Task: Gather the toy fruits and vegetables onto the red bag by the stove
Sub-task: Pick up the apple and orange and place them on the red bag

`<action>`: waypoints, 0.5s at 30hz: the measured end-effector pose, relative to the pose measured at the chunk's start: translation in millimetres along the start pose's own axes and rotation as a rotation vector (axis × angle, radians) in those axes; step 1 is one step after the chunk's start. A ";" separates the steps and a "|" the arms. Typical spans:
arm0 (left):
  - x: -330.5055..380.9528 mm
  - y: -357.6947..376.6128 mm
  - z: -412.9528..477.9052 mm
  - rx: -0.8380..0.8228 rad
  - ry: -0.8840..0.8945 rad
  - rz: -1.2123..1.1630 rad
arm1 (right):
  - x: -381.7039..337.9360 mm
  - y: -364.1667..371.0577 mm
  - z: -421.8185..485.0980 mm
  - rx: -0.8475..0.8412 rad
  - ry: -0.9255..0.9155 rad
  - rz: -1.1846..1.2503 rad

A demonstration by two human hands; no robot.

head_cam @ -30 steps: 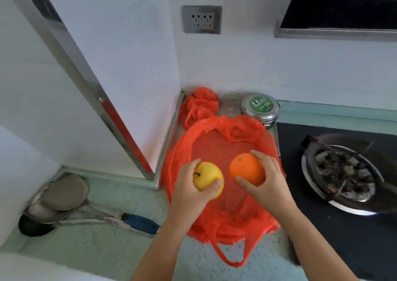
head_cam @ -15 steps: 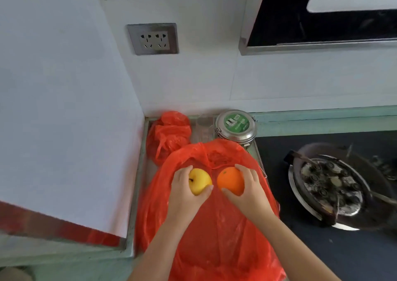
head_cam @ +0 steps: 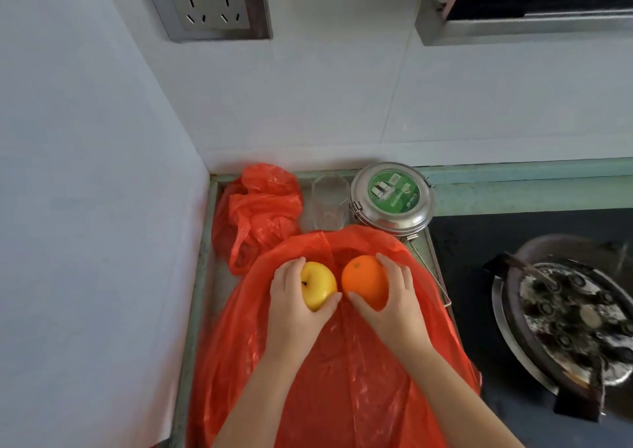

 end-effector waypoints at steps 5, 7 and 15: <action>-3.5 8.2 3.3 -0.012 -0.022 0.006 | 5.6 6.9 3.5 0.005 0.009 0.009; -2.2 9.6 3.7 -0.007 0.001 0.030 | 5.8 7.1 4.2 0.000 -0.006 0.001; 4.0 4.8 0.6 -0.008 0.069 0.099 | 3.7 -0.9 -2.4 -0.017 -0.021 -0.028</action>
Point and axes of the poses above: each hand's wrist, its own z-axis towards the middle knuckle, its own y-axis out of the palm, x = y × z, the point moved 5 cm from there along z, towards the middle knuckle, and after that the axes turned 3 degrees about y, right-handed, at the moved point
